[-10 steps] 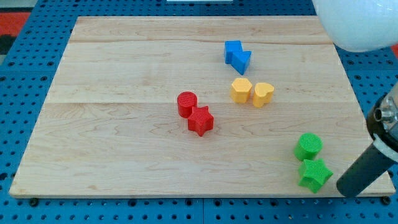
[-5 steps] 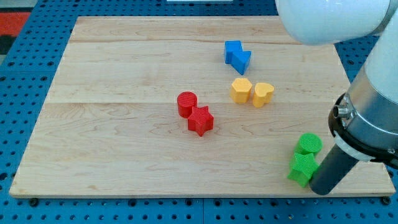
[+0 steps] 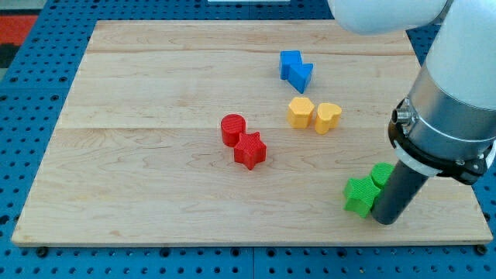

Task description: Push the green circle into green star

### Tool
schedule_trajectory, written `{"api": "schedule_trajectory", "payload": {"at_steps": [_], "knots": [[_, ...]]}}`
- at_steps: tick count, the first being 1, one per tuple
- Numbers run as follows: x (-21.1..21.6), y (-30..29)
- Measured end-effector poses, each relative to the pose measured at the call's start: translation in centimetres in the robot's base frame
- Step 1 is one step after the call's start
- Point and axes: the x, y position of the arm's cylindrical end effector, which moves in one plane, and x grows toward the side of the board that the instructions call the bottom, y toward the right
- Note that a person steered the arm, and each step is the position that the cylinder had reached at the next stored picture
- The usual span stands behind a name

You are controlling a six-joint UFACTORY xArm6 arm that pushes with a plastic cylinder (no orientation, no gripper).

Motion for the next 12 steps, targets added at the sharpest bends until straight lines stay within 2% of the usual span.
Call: {"api": "schedule_trajectory", "payload": {"at_steps": [4, 5, 6, 7, 9, 12], "knots": [[-1.3, 0.0], [-1.0, 2.5], [-0.9, 8.0], [-0.9, 9.2], [-4.5, 8.7], [-5.1, 4.7]]}}
